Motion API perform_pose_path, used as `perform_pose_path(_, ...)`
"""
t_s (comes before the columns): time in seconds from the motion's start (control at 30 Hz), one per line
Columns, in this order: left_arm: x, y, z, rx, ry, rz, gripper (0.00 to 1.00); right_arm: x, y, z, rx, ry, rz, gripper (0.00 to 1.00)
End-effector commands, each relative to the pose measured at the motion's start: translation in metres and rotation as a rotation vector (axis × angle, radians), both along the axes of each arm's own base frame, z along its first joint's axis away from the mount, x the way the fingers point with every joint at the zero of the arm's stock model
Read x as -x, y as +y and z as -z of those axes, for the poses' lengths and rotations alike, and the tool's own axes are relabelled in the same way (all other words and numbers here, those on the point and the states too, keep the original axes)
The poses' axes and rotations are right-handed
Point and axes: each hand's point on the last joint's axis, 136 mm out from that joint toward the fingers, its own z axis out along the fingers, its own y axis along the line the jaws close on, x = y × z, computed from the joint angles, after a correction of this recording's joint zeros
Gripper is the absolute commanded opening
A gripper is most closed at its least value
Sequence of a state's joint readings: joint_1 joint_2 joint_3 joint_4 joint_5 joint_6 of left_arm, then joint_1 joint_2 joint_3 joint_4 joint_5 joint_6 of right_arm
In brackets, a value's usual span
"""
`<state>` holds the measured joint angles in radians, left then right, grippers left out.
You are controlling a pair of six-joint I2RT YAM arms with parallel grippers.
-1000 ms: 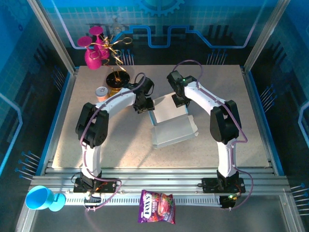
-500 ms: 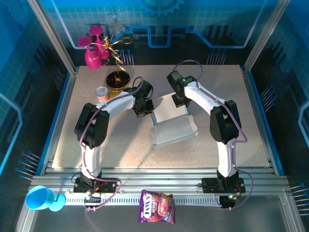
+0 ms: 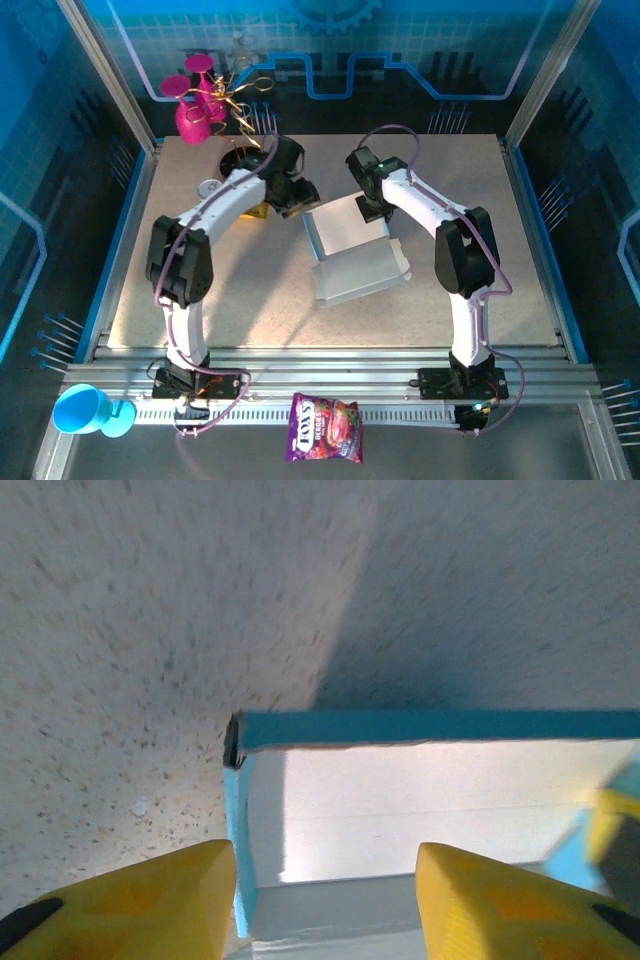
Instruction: Fold the paper box
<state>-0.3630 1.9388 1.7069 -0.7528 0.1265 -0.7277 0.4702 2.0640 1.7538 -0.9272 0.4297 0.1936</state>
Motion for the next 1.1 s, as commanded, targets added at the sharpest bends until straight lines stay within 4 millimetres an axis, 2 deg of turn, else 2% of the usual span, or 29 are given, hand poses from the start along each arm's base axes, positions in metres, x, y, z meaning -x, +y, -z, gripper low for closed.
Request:
perform_pose_path(0.0,0.006,0.019,-0.035,0.066,0.003,-0.004,0.49,0.0,0.001,-0.001,-0.012,0.02,-0.019,0.0)
perform_pose_path(0.13,0.016,0.022,-0.022,0.035,0.059,0.024,0.44,-0.002,0.003,0.0,-0.016,0.026,-0.038,0.0)
perform_pose_path(0.33,0.031,0.021,0.009,0.044,0.096,-0.01,0.46,-0.007,0.004,-0.003,-0.026,0.025,-0.05,0.0)
perform_pose_path(0.43,0.027,0.021,0.02,0.086,0.103,-0.074,0.51,-0.006,0.005,-0.002,-0.031,0.03,-0.052,0.0)
perform_pose_path(0.53,0.019,0.027,0.028,0.119,0.124,-0.187,0.52,-0.003,0.005,0.0,-0.031,0.034,-0.055,0.0)
perform_pose_path(0.77,-0.001,0.034,0.024,0.192,0.122,-0.359,0.48,-0.001,0.005,0.001,-0.036,0.022,-0.06,0.0)
perform_pose_path(1.07,-0.007,0.025,0.059,0.261,0.236,-0.43,0.5,-0.001,0.007,0.0,-0.043,-0.003,-0.065,0.0)
